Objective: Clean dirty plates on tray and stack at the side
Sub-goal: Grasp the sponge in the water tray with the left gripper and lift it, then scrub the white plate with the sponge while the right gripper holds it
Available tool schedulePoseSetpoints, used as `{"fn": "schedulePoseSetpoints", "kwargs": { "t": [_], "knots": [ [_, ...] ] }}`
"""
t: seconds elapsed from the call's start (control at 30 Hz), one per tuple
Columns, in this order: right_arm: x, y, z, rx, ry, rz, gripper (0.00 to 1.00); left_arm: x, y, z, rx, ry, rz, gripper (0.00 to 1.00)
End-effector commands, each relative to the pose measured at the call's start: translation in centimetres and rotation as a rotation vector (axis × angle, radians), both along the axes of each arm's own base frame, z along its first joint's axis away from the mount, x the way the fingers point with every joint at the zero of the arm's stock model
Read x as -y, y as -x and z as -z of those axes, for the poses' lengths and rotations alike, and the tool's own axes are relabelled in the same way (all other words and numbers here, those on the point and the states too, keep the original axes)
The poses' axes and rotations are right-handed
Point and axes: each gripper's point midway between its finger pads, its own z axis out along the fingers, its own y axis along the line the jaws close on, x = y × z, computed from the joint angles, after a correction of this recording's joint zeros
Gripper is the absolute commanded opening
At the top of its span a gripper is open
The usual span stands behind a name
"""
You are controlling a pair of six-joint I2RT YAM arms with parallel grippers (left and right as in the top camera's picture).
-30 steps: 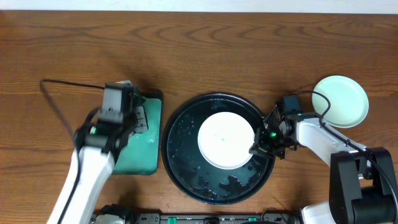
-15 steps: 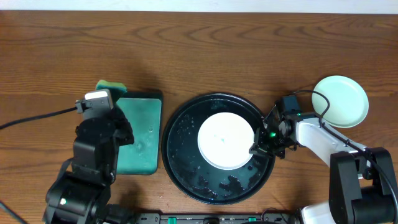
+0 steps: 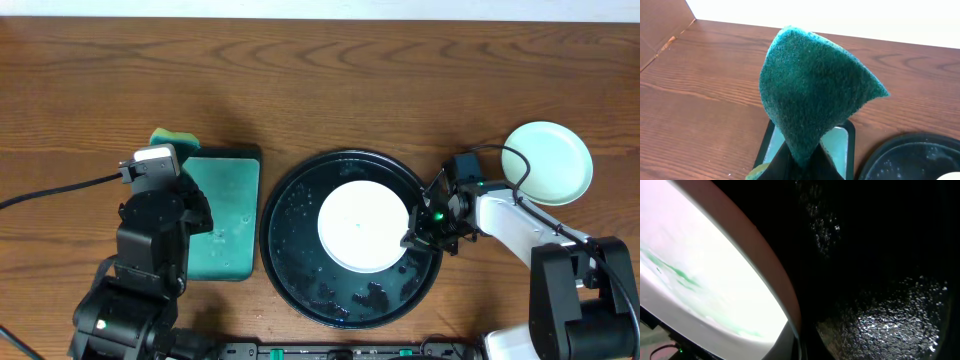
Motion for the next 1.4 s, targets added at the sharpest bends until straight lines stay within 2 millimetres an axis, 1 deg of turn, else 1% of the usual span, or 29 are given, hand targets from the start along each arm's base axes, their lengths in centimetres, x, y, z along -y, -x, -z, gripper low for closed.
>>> {"fn": "schedulePoseSetpoints", "kwargs": {
  "t": [0.0, 0.07, 0.1, 0.2, 0.33, 0.4, 0.47, 0.53, 0.63, 0.77, 0.93, 1.0, 1.03, 1.13, 1.27, 1.37],
  "knots": [
    [2.3, 1.2, 2.1, -0.029, 0.153, -0.031, 0.01, 0.2, -1.0, 1.0, -0.054, -0.008, -0.02, 0.07],
    [2.4, 1.2, 2.2, -0.022, 0.161, -0.044, 0.01, 0.6, -1.5, 2.9, -0.126, -0.007, -0.019, 0.07],
    [2.7, 1.1, 2.3, -0.016, 0.181, -0.049, 0.01, 1.2, -1.9, 4.1, -0.173, 0.004, -0.003, 0.07],
    [3.9, 0.7, 2.3, 0.012, 0.259, -0.057, 0.01, 3.2, -2.6, 7.1, -0.293, 0.058, 0.063, 0.07],
    [5.5, 0.0, 1.7, 0.084, 0.391, -0.083, 0.01, 6.0, -2.8, 10.0, -0.42, 0.166, 0.133, 0.07],
    [5.8, -0.2, 1.2, 0.116, 0.438, -0.105, 0.01, 7.2, -2.7, 10.7, -0.466, 0.214, 0.171, 0.07],
    [5.8, -0.2, 0.8, 0.141, 0.476, -0.131, 0.01, 8.9, -2.5, 11.0, -0.506, 0.285, 0.227, 0.07],
    [5.5, -0.1, 0.7, 0.156, 0.499, -0.163, 0.01, 10.8, -2.0, 11.2, -0.551, 0.384, 0.281, 0.07],
    [4.9, 0.0, 0.7, 0.167, 0.509, -0.186, 0.01, 12.8, -1.2, 11.5, -0.611, 0.483, 0.336, 0.07],
    [4.1, 0.1, 0.7, 0.179, 0.507, -0.199, 0.01, 14.9, -0.5, 11.8, -0.661, 0.542, 0.389, 0.07],
    [3.8, 0.2, 0.7, 0.185, 0.505, -0.212, 0.01, 18.2, 0.0, 13.4, -0.723, 0.55, 0.428, 0.07],
    [3.8, 0.2, 0.7, 0.185, 0.505, -0.211, 0.01, 19.8, 0.3, 14.5, -0.755, 0.54, 0.454, 0.07],
    [3.8, 0.2, 0.7, 0.185, 0.505, -0.211, 0.01, 21.2, 0.5, 15.6, -0.781, 0.528, 0.479, 0.07],
    [3.8, 0.2, 0.7, 0.184, 0.505, -0.208, 0.01, 23.2, 0.9, 17.5, -0.82, 0.509, 0.51, 0.07],
    [3.8, 0.2, 0.7, 0.182, 0.506, -0.206, 0.01, 24.5, 0.8, 20.6, -0.876, 0.499, 0.475, 0.07],
    [3.8, 0.2, 0.7, 0.183, 0.506, -0.206, 0.01, 24.7, 0.6, 23.2, -0.93, 0.508, 0.421, 0.07]
  ]
}}
